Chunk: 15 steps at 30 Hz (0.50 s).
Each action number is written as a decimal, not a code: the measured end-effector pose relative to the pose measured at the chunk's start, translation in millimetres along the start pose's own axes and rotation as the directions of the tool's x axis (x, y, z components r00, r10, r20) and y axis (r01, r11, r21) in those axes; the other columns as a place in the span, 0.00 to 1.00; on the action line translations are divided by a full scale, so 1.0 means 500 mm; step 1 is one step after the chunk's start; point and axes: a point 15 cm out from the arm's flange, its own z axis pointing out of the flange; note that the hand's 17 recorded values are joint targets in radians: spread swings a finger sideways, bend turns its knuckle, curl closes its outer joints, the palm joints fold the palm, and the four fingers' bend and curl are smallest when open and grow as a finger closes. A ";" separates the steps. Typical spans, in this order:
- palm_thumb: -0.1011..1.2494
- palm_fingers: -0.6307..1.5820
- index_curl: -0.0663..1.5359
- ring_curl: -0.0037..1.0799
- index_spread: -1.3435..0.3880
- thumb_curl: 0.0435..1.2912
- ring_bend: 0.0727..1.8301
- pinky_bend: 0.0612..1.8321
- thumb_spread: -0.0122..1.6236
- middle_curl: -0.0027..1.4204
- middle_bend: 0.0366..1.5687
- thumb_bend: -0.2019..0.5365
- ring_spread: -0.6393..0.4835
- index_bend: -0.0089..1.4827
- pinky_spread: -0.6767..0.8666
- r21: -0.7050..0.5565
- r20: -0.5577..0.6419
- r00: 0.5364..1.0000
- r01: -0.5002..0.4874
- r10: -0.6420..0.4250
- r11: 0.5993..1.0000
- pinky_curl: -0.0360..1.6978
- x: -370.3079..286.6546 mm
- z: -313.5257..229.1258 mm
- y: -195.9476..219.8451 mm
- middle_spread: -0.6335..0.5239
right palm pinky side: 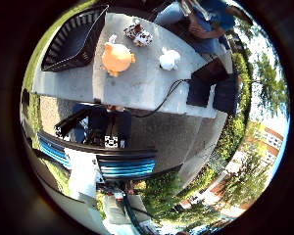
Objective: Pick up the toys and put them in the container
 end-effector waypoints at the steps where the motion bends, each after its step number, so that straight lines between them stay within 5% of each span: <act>1: 0.63 0.40 0.28 0.30 0.67 0.26 0.08 0.12 0.77 0.21 0.08 0.25 0.81 0.13 0.72 -0.001 -0.003 1.000 -0.010 0.010 1.000 0.17 0.015 -0.004 -0.010 0.57; 8: 0.60 0.38 0.25 0.31 0.68 0.26 0.10 0.15 0.76 0.21 0.08 0.23 0.81 0.10 0.72 0.036 -0.050 0.996 -0.066 0.068 0.997 0.18 0.173 0.005 -0.100 0.57; 15: 0.57 0.36 0.23 0.32 0.67 0.27 0.12 0.16 0.73 0.22 0.09 0.23 0.80 0.11 0.71 0.020 -0.156 0.986 0.061 -0.057 0.998 0.18 0.352 0.085 -0.210 0.56</act>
